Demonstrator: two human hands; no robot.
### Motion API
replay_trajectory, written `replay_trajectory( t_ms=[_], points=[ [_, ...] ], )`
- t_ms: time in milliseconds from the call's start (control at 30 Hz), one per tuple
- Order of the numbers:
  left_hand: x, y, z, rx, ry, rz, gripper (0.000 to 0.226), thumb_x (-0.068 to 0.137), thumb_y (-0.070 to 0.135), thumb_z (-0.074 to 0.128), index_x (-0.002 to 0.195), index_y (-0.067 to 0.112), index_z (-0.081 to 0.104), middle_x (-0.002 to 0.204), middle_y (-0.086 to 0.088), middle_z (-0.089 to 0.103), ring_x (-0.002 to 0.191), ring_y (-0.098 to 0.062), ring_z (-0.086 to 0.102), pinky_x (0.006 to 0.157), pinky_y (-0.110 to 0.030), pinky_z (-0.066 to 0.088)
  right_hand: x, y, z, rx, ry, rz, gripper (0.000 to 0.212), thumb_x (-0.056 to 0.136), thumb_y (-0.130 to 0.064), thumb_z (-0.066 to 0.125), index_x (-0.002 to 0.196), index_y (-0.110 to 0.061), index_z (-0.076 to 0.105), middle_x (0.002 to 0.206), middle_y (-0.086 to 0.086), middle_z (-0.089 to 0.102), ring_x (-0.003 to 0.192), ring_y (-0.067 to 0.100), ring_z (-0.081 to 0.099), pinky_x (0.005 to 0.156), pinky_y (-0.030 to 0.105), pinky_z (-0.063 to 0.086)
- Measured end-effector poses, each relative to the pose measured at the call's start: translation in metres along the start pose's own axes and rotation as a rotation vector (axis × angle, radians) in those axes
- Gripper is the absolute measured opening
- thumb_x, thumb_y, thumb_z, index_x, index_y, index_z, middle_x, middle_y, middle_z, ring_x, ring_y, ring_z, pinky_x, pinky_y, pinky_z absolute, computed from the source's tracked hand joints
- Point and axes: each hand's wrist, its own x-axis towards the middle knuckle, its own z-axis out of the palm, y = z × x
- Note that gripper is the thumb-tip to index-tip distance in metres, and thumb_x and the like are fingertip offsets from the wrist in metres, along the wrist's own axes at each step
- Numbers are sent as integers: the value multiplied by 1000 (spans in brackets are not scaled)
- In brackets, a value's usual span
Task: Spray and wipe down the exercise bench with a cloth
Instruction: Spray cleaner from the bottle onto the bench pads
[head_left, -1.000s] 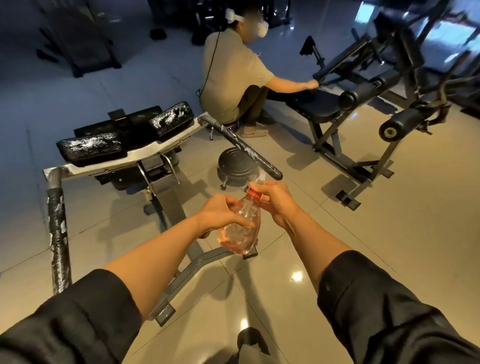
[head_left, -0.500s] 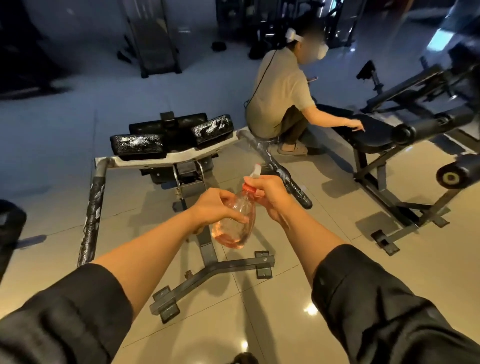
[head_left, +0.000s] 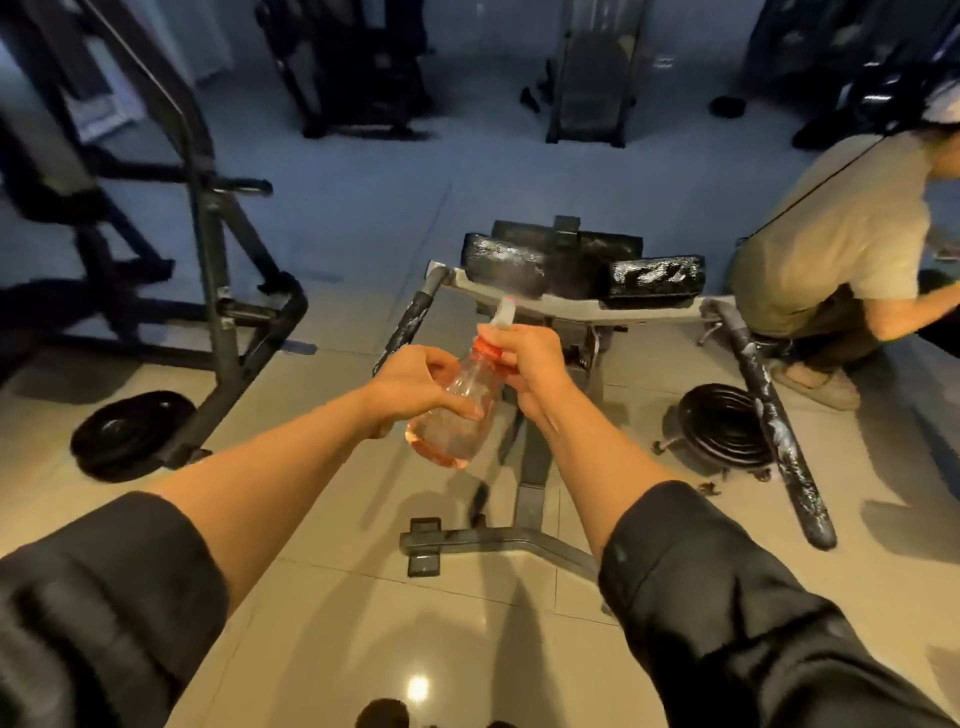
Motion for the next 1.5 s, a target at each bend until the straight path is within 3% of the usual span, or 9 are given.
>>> replay_trajectory(
  t_ms=[200, 300, 467, 700, 800, 933, 1200, 1333, 1500],
  points=[
    [-10, -22, -29, 37, -49, -10, 51, 62, 24, 89, 107, 11, 70, 101, -8, 71, 98, -24, 65, 91, -44, 54, 6, 21, 30, 11, -37, 10, 12, 83, -8, 71, 76, -6, 61, 49, -5, 58, 40, 1, 49, 55, 20, 44],
    [-24, -48, -42, 21, -18, -38, 51, 63, 20, 89, 108, 11, 69, 100, -6, 69, 97, -23, 65, 88, -39, 55, -7, 37, 53, -4, -30, 41, 9, 84, -6, 69, 81, -4, 61, 59, 0, 58, 36, 0, 45, 49, 18, 42],
    [-66, -124, -91, 21, -118, -71, 50, 61, 17, 89, 106, 10, 67, 99, -8, 68, 93, -21, 63, 82, -34, 54, -44, 97, 125, -80, -32, 88, 8, 83, -6, 71, 81, -5, 64, 66, 4, 64, 61, 12, 62, 66, 24, 54],
    [-110, -184, -142, -11, -173, -59, 44, 63, 9, 87, 102, 12, 66, 91, 0, 65, 85, -13, 60, 68, -20, 48, -80, 151, 194, -46, 36, 73, 6, 84, -8, 70, 86, -6, 65, 66, 0, 65, 61, 8, 62, 66, 22, 52],
    [-129, -212, -164, -5, -231, -56, 44, 62, 8, 87, 102, 8, 69, 90, -2, 67, 79, -11, 60, 68, -22, 49, -102, 178, 221, -29, 97, 82, 12, 87, -10, 68, 79, -12, 60, 52, -8, 59, 50, 1, 56, 65, 20, 50],
    [-141, -235, -178, -37, -335, -40, 43, 63, 8, 87, 102, 10, 70, 89, -1, 70, 84, -15, 64, 71, -25, 52, -123, 195, 240, -35, 186, 97, 8, 84, -10, 71, 84, -11, 63, 67, -2, 65, 64, 9, 62, 68, 23, 54],
    [-111, -221, -203, -101, -344, 56, 46, 65, 8, 86, 109, 8, 69, 100, -7, 70, 90, -16, 64, 78, -27, 52, -99, 165, 260, -53, 243, -22, 14, 83, -12, 74, 75, -14, 63, 64, -4, 65, 57, 5, 60, 53, 16, 46],
    [-67, -199, -224, -85, -333, 148, 47, 65, 10, 86, 108, 13, 67, 97, -1, 67, 90, -14, 62, 72, -21, 49, -59, 135, 266, -32, 210, -114, 11, 83, -12, 74, 88, -8, 65, 74, 0, 66, 68, 8, 64, 67, 23, 52],
    [20, -174, -249, -111, -268, 182, 62, 62, 15, 89, 115, 16, 57, 101, -4, 65, 92, -17, 62, 81, -33, 53, 18, 95, 269, -55, 170, -182, 19, 83, -16, 73, 100, -12, 67, 86, -1, 67, 85, 11, 64, 75, 29, 51]
  ],
)
